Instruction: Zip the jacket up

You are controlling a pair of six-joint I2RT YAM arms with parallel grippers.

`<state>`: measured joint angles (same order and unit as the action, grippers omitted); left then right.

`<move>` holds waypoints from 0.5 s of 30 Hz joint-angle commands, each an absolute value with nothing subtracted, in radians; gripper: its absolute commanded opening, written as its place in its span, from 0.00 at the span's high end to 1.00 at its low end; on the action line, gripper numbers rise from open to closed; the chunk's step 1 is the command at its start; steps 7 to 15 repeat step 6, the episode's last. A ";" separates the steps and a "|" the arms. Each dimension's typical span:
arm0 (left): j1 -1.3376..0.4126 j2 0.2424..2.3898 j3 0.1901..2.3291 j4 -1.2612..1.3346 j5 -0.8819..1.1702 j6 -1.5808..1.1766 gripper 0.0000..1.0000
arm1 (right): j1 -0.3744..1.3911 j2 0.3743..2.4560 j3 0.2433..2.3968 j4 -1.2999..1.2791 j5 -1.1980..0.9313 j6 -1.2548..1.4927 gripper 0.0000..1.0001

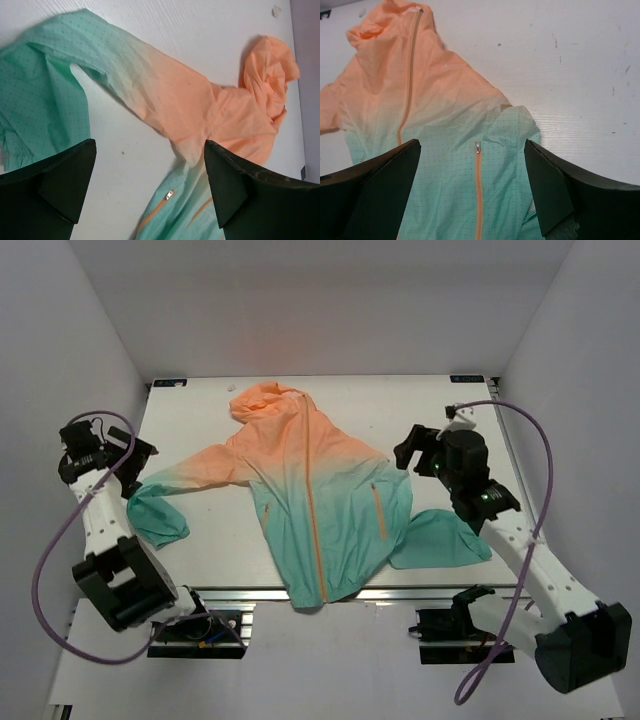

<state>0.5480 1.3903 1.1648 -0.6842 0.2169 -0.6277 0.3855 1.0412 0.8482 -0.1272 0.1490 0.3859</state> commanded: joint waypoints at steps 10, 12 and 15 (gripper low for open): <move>0.535 1.209 1.157 -0.818 0.232 -0.526 0.02 | 0.383 0.862 0.769 -0.195 0.170 0.387 0.11; 0.535 1.209 1.157 -0.818 0.232 -0.526 0.02 | 0.383 0.862 0.769 -0.195 0.170 0.387 0.11; 0.535 1.209 1.157 -0.818 0.232 -0.526 0.02 | 0.383 0.862 0.769 -0.195 0.170 0.387 0.11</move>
